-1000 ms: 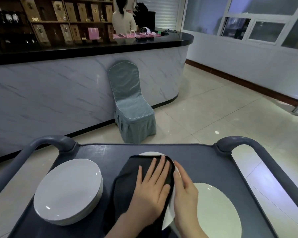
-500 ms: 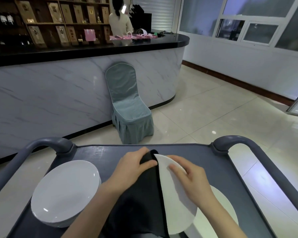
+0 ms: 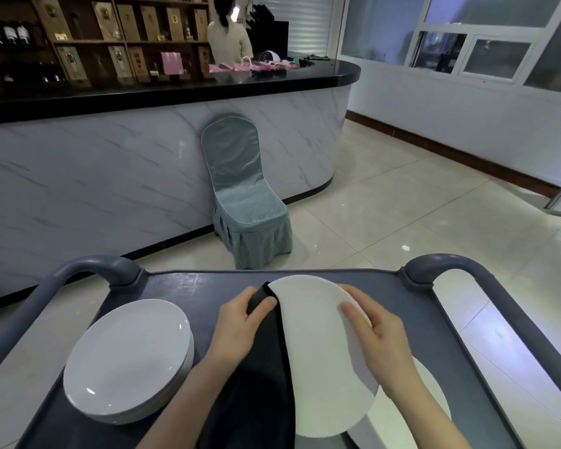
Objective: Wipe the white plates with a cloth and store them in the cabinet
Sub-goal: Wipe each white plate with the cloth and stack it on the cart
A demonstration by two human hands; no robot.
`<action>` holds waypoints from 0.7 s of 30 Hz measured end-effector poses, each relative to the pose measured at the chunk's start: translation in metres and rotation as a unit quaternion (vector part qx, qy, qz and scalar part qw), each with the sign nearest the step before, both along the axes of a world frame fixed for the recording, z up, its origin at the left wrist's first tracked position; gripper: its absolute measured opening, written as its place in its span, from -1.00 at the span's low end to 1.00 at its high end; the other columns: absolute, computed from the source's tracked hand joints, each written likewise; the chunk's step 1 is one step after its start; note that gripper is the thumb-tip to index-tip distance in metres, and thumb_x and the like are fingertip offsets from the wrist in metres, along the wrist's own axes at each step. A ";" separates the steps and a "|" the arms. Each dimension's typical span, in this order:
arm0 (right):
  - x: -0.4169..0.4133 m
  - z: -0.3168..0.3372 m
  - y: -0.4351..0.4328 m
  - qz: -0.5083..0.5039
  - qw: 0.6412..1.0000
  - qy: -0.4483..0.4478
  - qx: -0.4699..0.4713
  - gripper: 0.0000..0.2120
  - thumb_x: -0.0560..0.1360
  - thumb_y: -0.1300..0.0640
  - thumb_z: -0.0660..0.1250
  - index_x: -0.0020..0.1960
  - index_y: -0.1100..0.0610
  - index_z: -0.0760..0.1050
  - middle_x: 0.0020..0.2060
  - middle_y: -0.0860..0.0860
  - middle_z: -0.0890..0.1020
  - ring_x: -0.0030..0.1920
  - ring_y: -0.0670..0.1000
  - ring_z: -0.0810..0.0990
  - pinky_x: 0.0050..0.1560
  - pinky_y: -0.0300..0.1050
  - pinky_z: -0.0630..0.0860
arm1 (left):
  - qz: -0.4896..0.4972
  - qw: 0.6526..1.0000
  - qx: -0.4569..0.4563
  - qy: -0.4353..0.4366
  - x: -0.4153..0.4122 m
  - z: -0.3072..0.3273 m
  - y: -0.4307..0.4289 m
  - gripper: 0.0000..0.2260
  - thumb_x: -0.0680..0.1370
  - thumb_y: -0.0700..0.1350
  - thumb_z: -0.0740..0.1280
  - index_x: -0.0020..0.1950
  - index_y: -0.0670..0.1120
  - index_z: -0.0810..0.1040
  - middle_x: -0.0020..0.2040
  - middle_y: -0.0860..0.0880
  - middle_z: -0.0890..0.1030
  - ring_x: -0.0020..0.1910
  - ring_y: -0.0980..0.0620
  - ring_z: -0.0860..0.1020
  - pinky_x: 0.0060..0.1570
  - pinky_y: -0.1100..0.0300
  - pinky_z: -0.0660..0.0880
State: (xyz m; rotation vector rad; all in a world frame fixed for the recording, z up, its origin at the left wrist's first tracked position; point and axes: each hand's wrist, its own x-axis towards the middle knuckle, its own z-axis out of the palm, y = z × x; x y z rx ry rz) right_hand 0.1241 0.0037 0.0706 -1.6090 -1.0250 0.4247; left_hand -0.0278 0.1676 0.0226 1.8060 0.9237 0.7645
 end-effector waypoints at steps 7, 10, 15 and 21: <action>-0.005 0.004 0.013 0.087 0.992 -0.065 -0.063 -0.71 0.61 0.17 0.30 0.11 -0.23 0.61 0.06 -0.38 0.64 0.14 -0.33 0.57 0.07 -0.50 0.38 | -0.147 0.984 0.062 0.073 0.003 0.018 0.004 -0.71 0.47 0.20 0.35 -0.26 0.00 0.47 -0.36 0.09 0.52 -0.35 0.20 0.43 -0.28 0.23 0.36; -0.002 0.003 0.012 0.000 1.000 0.009 0.007 -0.72 0.61 0.22 0.30 0.10 -0.14 0.65 0.05 -0.32 0.67 0.13 -0.30 0.59 0.07 -0.48 0.42 | 0.019 0.999 -0.035 0.005 -0.003 0.002 -0.001 -0.65 0.53 0.09 0.34 -0.17 -0.21 0.53 -0.24 -0.17 0.61 -0.29 0.09 0.46 -0.20 0.06 0.45; -0.028 -0.020 0.018 -0.190 0.969 0.142 0.070 -0.72 0.62 0.20 0.24 0.12 -0.12 0.62 0.04 -0.26 0.67 0.09 -0.24 0.60 0.08 -0.21 0.51 | 0.220 0.951 -0.208 -0.057 0.002 -0.020 -0.022 -0.63 0.59 0.06 0.31 -0.14 -0.26 0.58 -0.14 -0.25 0.66 -0.22 -0.05 0.53 -0.03 -0.11 0.55; 0.006 -0.015 0.015 -0.041 0.998 0.026 -0.039 -0.67 0.59 0.12 0.33 0.18 -0.31 0.47 -0.09 -0.12 0.65 -0.22 -0.22 0.54 -0.12 -0.31 0.43 | 0.148 0.987 -0.068 -0.008 -0.008 -0.005 -0.001 -0.70 0.58 0.03 0.33 -0.21 -0.17 0.56 -0.25 -0.13 0.64 -0.26 0.03 0.47 -0.20 0.12 0.45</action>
